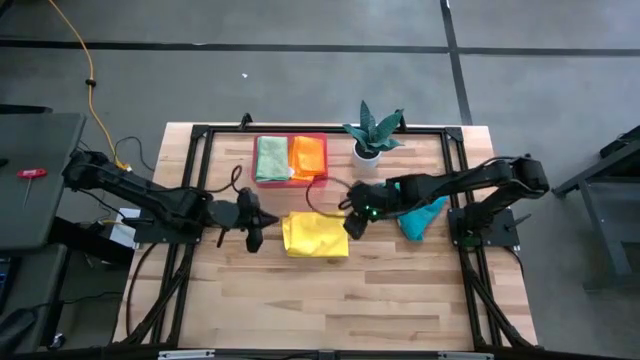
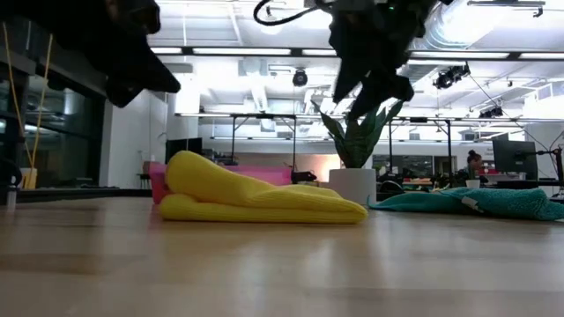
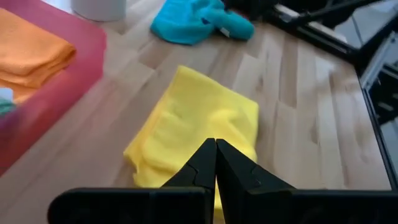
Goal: Fold microfiber towels
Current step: Fold the yellow microfiber towel
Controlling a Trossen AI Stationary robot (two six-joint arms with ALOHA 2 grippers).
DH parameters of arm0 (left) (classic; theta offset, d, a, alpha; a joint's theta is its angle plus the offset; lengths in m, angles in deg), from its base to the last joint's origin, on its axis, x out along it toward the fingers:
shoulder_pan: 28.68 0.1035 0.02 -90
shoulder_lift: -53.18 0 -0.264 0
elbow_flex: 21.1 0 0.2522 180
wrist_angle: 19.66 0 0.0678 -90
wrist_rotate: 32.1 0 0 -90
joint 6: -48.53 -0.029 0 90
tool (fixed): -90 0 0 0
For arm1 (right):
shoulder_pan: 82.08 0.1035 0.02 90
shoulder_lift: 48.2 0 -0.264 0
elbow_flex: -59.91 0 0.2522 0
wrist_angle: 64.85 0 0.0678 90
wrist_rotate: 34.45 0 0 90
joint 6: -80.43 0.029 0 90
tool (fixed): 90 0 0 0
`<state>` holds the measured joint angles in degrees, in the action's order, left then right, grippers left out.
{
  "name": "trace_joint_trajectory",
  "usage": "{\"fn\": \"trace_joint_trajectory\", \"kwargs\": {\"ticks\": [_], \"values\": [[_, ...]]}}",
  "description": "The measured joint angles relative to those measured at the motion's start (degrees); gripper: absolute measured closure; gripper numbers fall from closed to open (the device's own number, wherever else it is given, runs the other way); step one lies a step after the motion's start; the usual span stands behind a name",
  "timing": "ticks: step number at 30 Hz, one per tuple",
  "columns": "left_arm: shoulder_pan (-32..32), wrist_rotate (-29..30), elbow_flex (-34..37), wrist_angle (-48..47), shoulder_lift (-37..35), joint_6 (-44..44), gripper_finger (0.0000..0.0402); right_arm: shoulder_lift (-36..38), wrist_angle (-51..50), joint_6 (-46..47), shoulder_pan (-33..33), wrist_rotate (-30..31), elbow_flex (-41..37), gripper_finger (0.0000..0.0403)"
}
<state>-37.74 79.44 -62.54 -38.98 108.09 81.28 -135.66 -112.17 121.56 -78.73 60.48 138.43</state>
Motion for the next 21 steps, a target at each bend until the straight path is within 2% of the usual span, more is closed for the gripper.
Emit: {"fn": "trace_joint_trajectory", "kwargs": {"ticks": [2,4,9,10,13,17,21], "values": [[1.74,-1.65,0.0,1.17,1.0,-0.03,0.0401,-1.4,-0.28,-2.05,1.24,-0.5,0.0,0.0207],[3.23,-4.43,0.02,2.35,3.27,-0.19,0.0401,-3.4,0.12,-2.84,2.41,-0.72,0.0,0.0238],[5.21,-8.78,0.07,7.57,10.71,-2.13,0.0401,-10.68,6.73,-2.82,4.87,-2.54,0.0,0.0375],[5.5,-9.02,0.07,8.52,12.19,-2.65,0.0401,-12.32,9.08,-2.89,5.3,-3.23,0.0,0.0388],[6.59,-9.01,0.06,12.02,16.31,-2.99,0.0401,-16.6,15.28,-2.51,6.08,-4.96,0.0,0.0382],[8.21,-9.21,0.07,15.93,20.04,-3.81,0.0401,-20.63,18.96,-0.94,6.46,-4.45,0.0,0.0399],[10.43,-14.53,0.07,21.12,23.58,-7.29,0.0401,-21.97,21.21,0.41,6.82,-3.72,0.0,0.0398]]}}
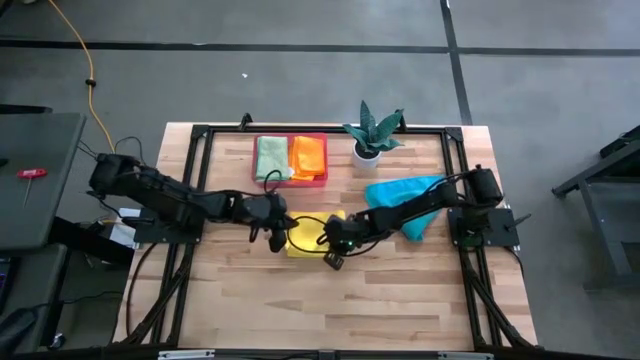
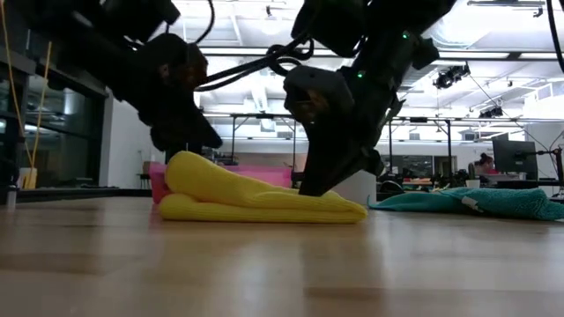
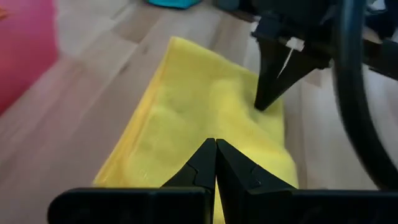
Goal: Fold microfiber towels
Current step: Fold the yellow microfiber towel
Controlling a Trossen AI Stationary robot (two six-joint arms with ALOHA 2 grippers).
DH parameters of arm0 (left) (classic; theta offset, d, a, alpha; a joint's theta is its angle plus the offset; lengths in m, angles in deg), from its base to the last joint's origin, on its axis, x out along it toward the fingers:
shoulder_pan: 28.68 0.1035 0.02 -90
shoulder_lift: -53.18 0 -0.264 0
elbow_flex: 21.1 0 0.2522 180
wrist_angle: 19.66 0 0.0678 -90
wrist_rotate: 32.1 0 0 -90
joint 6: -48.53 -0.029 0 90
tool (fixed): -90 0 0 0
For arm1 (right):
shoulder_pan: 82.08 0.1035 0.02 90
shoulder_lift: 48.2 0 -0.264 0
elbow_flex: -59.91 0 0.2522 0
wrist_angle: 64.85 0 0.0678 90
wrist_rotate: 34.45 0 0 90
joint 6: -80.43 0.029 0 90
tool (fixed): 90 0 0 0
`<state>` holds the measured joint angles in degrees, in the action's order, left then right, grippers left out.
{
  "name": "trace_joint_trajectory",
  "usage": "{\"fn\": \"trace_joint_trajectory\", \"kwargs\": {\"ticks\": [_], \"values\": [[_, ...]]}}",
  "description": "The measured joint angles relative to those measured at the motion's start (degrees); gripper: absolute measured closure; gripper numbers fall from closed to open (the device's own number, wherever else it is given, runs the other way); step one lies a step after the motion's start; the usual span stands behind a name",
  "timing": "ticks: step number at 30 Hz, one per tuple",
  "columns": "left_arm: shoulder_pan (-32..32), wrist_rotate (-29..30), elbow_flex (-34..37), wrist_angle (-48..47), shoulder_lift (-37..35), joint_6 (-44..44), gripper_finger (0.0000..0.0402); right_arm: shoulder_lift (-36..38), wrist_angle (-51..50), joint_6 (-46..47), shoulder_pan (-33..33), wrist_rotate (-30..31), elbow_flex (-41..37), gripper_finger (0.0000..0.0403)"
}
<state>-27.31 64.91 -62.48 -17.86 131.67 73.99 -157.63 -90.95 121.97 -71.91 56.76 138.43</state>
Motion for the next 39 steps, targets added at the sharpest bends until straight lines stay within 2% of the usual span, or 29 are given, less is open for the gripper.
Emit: {"fn": "trace_joint_trajectory", "kwargs": {"ticks": [4,10,15,21,29,33,39], "values": [[1.82,-3.71,-0.02,4.5,4.94,-1.35,0.0401,-0.02,0.18,0.27,0.66,1.82,0.0,0.04],[3.65,-3.76,-0.02,6.84,11.96,-1.67,0.0401,-0.02,-0.34,1.99,1.12,2.25,0.0,0.0402],[4.68,-3.74,-0.02,6.17,14.81,-1.65,0.0401,-0.02,-3.25,3.87,1.6,2.26,0.0,0.0403],[6.65,-1.56,0.0,6.15,13.34,-3.19,0.0401,-0.02,-6.1,4.68,2.78,2.27,0.0,0.0403],[8.85,-1.77,0.0,5.33,9.48,-5.11,0.0401,0.31,-6.59,2.9,2.76,2.09,0.0,0.0403],[8.7,-1.95,0.0,4.8,5.02,-5.11,0.0401,3.42,-6.73,-1.04,2.55,2.29,0.0,0.0403],[7.01,-5.26,-0.02,6.71,1.72,-1.65,0.0401,9.8,-9.48,-6.66,0.84,7.1,0.02,0.0403]]}}
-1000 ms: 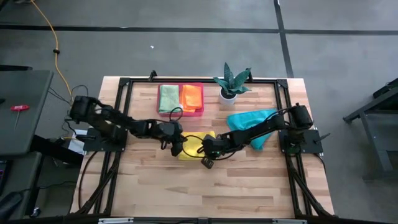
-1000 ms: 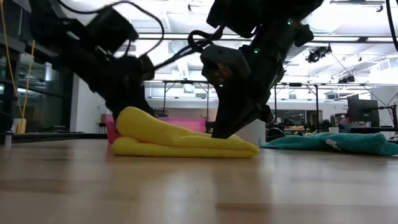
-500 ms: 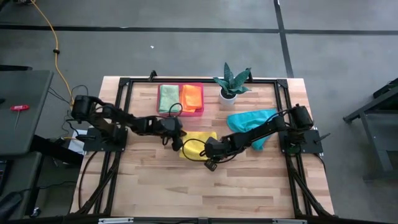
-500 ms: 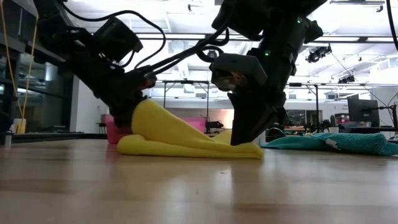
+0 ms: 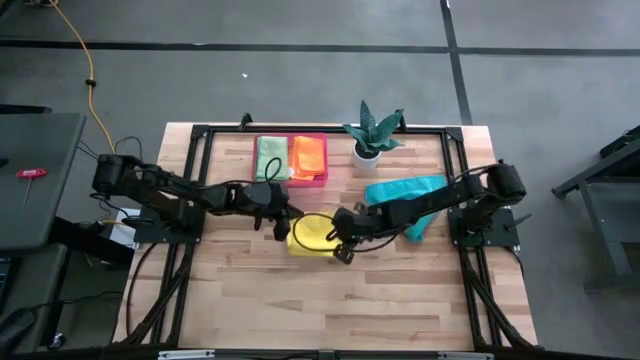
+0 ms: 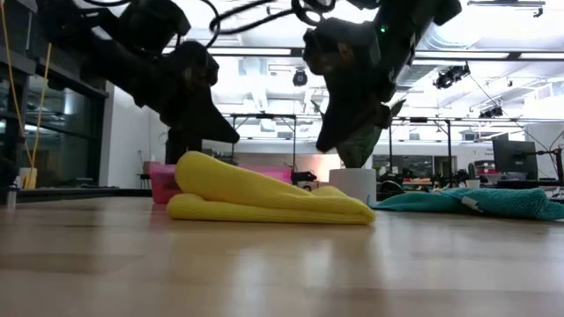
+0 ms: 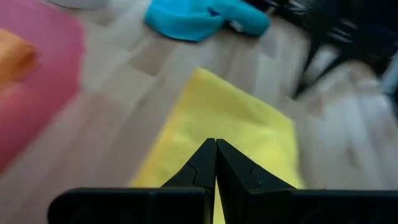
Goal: Fold microfiber towels
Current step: Fold the yellow microfiber towel
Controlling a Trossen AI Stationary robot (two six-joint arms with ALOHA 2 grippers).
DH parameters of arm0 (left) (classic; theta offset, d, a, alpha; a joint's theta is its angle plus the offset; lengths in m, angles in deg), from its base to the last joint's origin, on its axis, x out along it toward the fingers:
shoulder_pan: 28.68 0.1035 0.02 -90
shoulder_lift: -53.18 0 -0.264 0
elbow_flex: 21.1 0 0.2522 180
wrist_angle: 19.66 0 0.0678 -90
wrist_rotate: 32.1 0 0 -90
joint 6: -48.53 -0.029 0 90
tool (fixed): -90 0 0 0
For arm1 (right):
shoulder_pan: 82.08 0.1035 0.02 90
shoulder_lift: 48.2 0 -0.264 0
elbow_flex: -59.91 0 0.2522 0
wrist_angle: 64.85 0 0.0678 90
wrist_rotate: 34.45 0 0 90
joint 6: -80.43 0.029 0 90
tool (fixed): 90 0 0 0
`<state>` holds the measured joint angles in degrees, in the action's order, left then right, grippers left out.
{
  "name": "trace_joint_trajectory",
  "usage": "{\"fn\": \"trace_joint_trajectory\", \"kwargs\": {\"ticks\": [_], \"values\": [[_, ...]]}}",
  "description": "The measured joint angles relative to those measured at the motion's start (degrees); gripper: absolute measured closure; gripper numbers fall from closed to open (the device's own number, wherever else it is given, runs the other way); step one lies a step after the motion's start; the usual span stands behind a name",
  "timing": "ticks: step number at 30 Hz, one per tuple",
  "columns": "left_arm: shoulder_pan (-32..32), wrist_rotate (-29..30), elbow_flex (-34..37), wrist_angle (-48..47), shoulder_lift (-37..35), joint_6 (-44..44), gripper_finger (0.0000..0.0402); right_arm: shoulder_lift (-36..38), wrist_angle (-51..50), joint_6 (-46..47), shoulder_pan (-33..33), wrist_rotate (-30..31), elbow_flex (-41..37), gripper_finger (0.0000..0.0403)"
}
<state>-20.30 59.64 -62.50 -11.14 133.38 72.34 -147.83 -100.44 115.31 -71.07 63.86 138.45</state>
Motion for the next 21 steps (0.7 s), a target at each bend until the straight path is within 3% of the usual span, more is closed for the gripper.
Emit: {"fn": "trace_joint_trajectory", "kwargs": {"ticks": [5,10,16,21], "values": [[-4.08,0.23,0.0,4.09,4.51,3.58,0.0401,0.36,-2.76,-0.81,-3.71,0.24,0.0,0.0403],[-8.85,0.23,-0.01,11.02,10.57,8.25,0.0401,-1.36,6.16,1.25,-7.78,-3.94,-4.55,0.0403],[-13.15,0.91,0.02,10.15,13.0,12.0,0.0402,-1.36,11.04,6.77,-10.43,-5.46,-10.83,0.0403],[-15.07,4.43,0.02,3.41,13.03,12.01,0.0401,-1.36,12.56,8.82,-10.74,-5.37,-12.5,0.0403]]}}
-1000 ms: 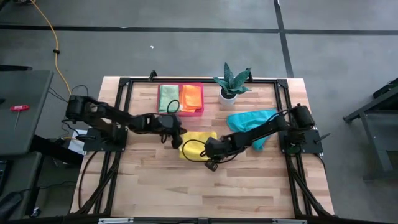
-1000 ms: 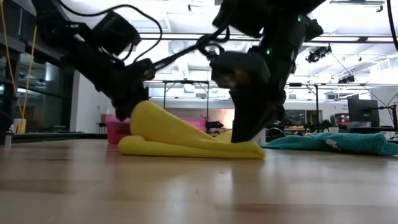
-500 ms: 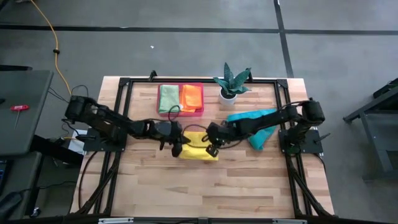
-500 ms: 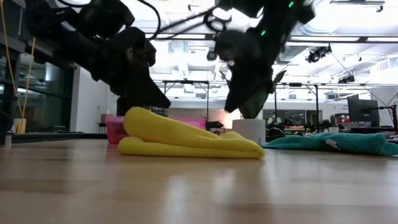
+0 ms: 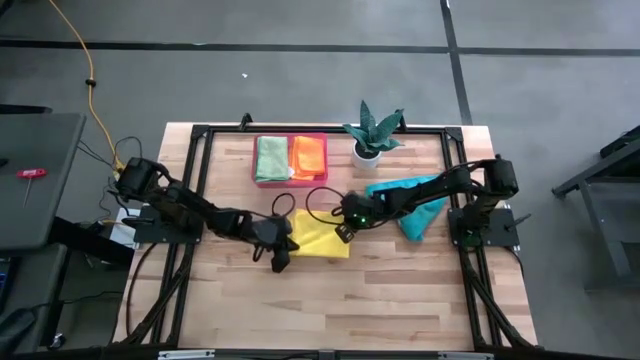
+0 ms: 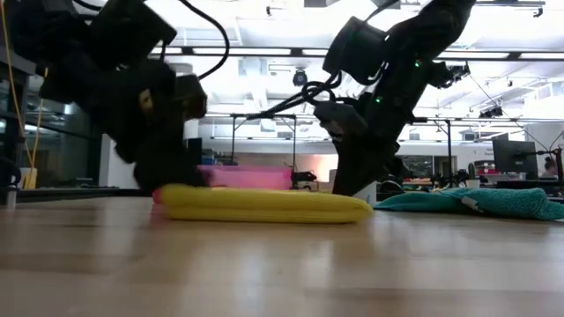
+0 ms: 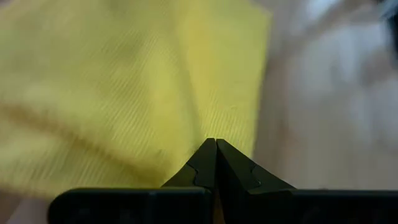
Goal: Fold microfiber towels
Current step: Fold the yellow microfiber towel
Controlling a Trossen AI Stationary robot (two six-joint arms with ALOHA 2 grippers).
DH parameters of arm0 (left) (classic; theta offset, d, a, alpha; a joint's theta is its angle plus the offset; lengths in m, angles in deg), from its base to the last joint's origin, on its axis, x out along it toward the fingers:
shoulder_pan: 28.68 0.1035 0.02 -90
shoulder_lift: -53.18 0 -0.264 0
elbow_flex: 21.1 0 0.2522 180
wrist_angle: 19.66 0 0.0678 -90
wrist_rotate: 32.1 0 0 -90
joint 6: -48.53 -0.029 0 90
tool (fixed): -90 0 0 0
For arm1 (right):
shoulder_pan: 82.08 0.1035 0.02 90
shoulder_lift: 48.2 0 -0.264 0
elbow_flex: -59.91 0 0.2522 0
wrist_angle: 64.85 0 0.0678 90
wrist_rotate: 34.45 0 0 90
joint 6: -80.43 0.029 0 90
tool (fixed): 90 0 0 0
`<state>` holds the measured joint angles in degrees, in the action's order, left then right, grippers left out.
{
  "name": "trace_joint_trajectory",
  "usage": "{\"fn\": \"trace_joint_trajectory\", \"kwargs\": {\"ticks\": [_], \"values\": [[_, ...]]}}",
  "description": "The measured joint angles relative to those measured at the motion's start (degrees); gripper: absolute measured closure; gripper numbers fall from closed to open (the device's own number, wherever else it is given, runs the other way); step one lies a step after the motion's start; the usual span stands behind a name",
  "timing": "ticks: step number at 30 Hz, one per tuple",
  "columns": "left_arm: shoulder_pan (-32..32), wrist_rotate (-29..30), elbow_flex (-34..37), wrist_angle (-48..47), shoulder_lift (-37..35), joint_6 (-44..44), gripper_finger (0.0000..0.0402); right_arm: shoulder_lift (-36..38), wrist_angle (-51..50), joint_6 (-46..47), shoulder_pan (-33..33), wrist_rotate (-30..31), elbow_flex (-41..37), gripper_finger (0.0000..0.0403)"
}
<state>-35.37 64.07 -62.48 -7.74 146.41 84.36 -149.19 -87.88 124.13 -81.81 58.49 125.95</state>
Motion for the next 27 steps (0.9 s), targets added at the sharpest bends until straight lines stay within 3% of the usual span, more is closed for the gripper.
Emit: {"fn": "trace_joint_trajectory", "kwargs": {"ticks": [8,18,23,27], "values": [[-1.04,1.74,0.0,-5.88,-0.41,1.71,0.0401,1.39,0.44,0.11,-0.49,0.55,0.02,0.0403],[3.7,1.38,0.04,-7.96,-12.65,-3.98,0.0402,14.25,-6.62,-1.16,-1.26,3.36,0.04,0.0403],[8.43,3.03,-0.07,-10.79,-20.37,-8.32,0.0401,17.0,-13.32,3.77,0.56,3.15,-0.29,0.0403],[11.69,3.95,0.0,-15.68,-22.14,-7.91,0.0401,17.09,-7.51,11.9,2.61,-1.17,-6.08,0.0395]]}}
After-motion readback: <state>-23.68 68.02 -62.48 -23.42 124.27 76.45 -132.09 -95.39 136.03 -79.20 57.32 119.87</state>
